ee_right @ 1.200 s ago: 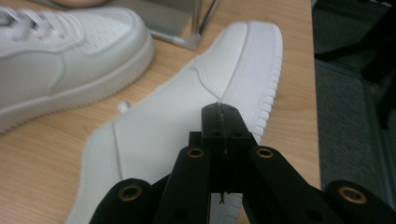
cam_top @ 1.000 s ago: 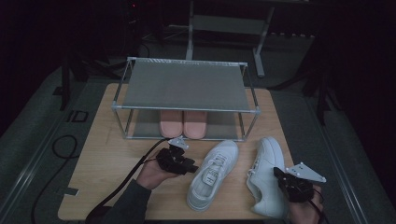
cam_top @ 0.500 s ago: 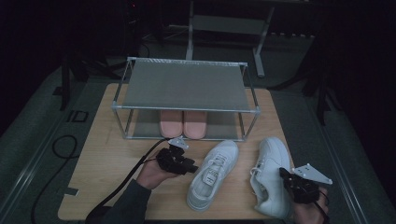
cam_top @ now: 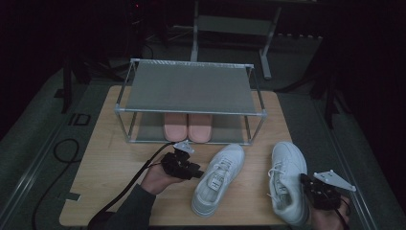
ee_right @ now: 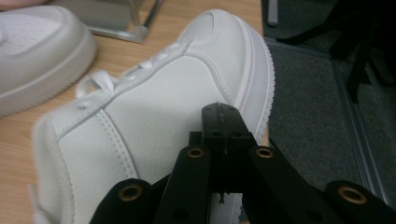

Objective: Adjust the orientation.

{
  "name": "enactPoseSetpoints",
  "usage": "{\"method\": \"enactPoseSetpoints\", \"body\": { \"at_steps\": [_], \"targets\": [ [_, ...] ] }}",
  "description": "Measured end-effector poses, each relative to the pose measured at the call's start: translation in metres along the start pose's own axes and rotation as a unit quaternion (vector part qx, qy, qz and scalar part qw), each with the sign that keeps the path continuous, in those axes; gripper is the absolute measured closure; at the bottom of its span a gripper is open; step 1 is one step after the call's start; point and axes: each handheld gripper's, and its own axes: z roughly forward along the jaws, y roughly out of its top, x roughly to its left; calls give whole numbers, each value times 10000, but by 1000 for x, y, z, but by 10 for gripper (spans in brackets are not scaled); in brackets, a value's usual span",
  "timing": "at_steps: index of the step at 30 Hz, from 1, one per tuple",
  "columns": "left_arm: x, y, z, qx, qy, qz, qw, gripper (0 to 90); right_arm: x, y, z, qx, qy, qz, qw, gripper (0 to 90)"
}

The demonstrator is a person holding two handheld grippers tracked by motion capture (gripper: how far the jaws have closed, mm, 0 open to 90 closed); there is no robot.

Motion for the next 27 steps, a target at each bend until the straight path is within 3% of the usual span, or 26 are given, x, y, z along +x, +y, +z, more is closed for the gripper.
{"method": "enactPoseSetpoints", "body": {
  "at_steps": [7, 10, 19, 27],
  "targets": [
    [0, 1, 3, 27, -27, 5, 10000, 657, -22, -11, 8, 228, -165, 299, 9992, 900],
    [0, 1, 4, 29, -41, 5, 10000, 657, -28, -15, 10, 235, -128, 370, 9990, 900],
    [0, 3, 5, 24, -52, 26, 10000, 658, -23, -10, 15, 153, 116, 375, 9991, 900],
    [1, 3, 7, 25, -62, 12, 10000, 657, -26, -9, 23, 181, 114, 467, 9987, 900]
  ]
}}
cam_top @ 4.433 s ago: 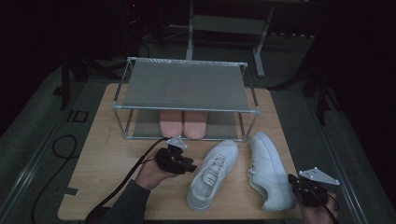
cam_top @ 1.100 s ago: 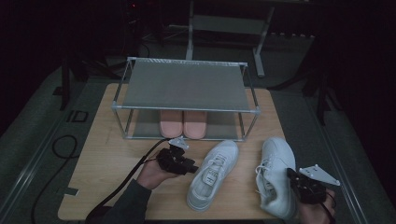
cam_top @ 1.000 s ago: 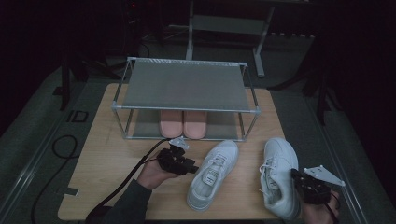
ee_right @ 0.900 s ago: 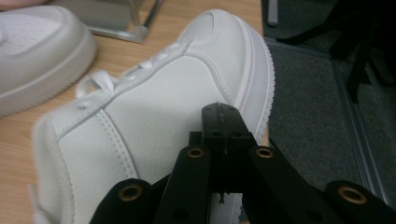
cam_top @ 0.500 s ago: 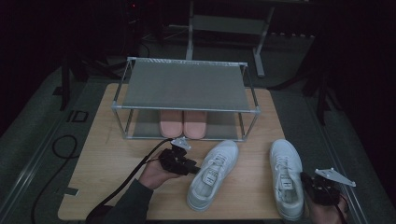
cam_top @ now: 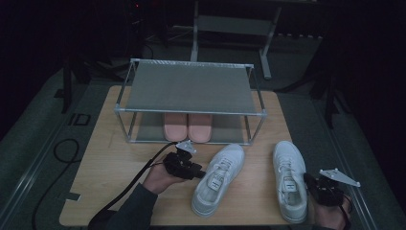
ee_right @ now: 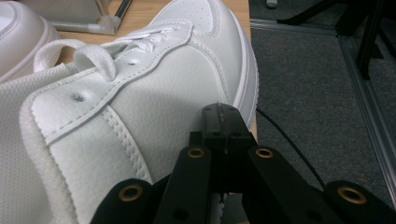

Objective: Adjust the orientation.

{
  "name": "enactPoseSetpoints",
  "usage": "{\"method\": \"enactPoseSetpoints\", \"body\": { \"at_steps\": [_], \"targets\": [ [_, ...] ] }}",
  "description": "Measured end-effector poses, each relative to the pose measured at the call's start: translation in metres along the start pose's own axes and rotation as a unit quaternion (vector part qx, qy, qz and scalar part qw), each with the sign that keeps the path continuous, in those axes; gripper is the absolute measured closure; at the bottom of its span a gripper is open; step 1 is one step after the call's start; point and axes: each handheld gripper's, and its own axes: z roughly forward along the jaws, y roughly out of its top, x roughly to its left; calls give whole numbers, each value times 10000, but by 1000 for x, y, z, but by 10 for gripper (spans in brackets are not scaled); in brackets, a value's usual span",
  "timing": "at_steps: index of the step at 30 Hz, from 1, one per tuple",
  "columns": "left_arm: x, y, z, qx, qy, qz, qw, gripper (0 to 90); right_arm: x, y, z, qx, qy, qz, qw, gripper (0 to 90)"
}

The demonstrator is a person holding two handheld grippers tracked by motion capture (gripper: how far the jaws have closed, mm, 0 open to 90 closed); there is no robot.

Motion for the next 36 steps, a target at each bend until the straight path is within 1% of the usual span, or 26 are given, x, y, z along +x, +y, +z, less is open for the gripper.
{"method": "enactPoseSetpoints", "body": {
  "at_steps": [2, 5, 7, 9, 11, 14, 15, 19, 26, 28, 29, 31, 36],
  "targets": [
    [1, 0, 1, 9, -4, -22, 10000, 659, -2, 1, 4, 45, 35, 20, 10000, 900],
    [1, 0, 1, 7, 7, -13, 10000, 659, -2, 2, 14, 105, 130, 42, 9999, 900],
    [1, 0, 0, 6, 8, -13, 10000, 659, 0, 2, 20, 160, 217, 32, 9996, 900],
    [1, 0, 0, 12, 10, -7, 10000, 658, 2, 2, 22, 176, 246, 3, 9995, 900],
    [1, 0, -1, 14, 12, -3, 10000, 658, 9, 1, 26, 245, 358, -76, 9990, 900],
    [1, 0, -1, 9, 11, 13, 10000, 659, 12, -1, 28, 310, 472, -111, 9983, 900],
    [1, 0, -1, 9, 11, 13, 10000, 659, 12, -1, 28, 310, 472, -111, 9983, 900],
    [1, 0, -1, -5, 23, -5, 10000, 658, 11, -5, 28, 322, 603, -35, 9977, 900],
    [2, 0, 0, 21, 25, -7, 10000, 655, 12, -6, 26, 390, 666, -143, 9969, 900],
    [2, 0, 0, 15, 34, -4, 10000, 653, 11, -6, 26, 401, 650, -184, 9969, 900],
    [2, 0, 0, 11, 49, -2, 10000, 652, 11, -5, 25, 381, 607, -173, 9973, 900],
    [2, 0, -1, 0, 68, -7, 10000, 649, 9, -2, 24, 252, 610, -106, 9978, 900],
    [3, -1, -2, -31, 141, -12, 9999, 640, 12, 12, 25, 53, 567, -215, 9981, 900]
  ]
}}
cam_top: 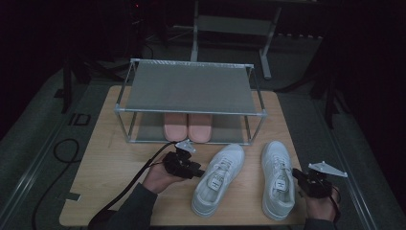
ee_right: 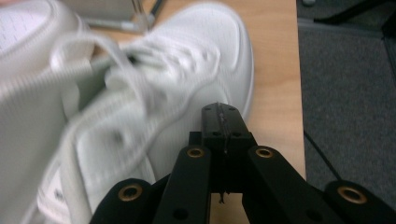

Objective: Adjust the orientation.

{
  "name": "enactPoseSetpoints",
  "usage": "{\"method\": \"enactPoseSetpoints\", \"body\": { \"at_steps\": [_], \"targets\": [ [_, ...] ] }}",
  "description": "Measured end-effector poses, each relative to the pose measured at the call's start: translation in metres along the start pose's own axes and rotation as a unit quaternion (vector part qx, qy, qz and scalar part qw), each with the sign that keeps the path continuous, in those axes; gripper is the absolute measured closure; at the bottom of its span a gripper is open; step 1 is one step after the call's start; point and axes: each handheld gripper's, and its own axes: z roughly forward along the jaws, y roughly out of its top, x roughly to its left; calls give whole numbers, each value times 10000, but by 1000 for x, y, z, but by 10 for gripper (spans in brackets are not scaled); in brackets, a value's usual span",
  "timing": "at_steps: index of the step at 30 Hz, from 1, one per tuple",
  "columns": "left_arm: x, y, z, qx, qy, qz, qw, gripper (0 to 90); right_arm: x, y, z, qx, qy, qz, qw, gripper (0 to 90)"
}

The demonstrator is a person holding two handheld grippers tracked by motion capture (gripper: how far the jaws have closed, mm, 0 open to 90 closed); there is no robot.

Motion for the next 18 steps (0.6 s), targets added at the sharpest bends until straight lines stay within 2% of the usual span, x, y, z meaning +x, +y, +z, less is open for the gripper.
{"method": "enactPoseSetpoints", "body": {
  "at_steps": [6, 18],
  "targets": [
    [0, -1, 0, -70, 68, 48, 9999, 631, -2, 9, 9, -12, 1, -39, 10000, 900],
    [-1, -1, 5, -120, 111, 86, 9998, 632, 1, 5, 11, -14, 117, -90, 9999, 900]
  ]
}}
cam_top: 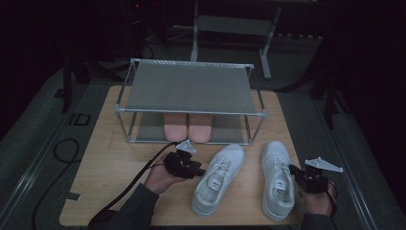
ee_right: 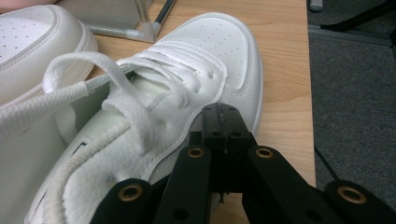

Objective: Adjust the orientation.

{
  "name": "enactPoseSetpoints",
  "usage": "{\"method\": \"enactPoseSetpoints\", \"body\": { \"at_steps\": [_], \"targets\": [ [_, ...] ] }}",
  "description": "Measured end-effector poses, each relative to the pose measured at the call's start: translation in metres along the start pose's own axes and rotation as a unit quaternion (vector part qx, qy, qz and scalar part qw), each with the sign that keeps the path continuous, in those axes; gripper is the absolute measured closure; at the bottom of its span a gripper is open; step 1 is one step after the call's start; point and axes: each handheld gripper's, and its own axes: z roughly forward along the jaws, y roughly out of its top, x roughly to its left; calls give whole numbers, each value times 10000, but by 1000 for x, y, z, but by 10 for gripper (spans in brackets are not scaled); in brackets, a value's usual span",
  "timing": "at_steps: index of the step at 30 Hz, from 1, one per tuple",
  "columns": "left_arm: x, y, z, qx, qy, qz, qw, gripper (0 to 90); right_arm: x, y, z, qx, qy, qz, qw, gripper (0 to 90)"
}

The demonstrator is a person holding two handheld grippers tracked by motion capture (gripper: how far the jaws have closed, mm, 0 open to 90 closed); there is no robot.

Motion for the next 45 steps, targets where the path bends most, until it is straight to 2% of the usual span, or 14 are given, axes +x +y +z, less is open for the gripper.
{"method": "enactPoseSetpoints", "body": {
  "at_steps": [11, 21, 25, 35, 39, 45],
  "targets": [
    [1, 0, 2, 19, -20, -10, 10000, 632, 11, -3, -4, 36, -15, -189, 9998, 900],
    [1, 0, 2, 20, -24, -19, 10000, 633, 22, -8, -9, 11, 40, -246, 9997, 900],
    [1, 0, 2, 19, -20, -18, 10000, 634, 25, -12, -10, -12, 129, -221, 9997, 900],
    [2, -1, 2, 18, -42, -25, 10000, 633, 30, -14, -11, -37, 109, -228, 9997, 900],
    [1, -1, 2, 14, -30, -27, 10000, 632, 37, -17, -14, -39, 338, -242, 9991, 900],
    [1, 0, 1, 6, -31, -13, 10000, 632, 51, -22, -18, -67, 419, -364, 9984, 900]
  ]
}}
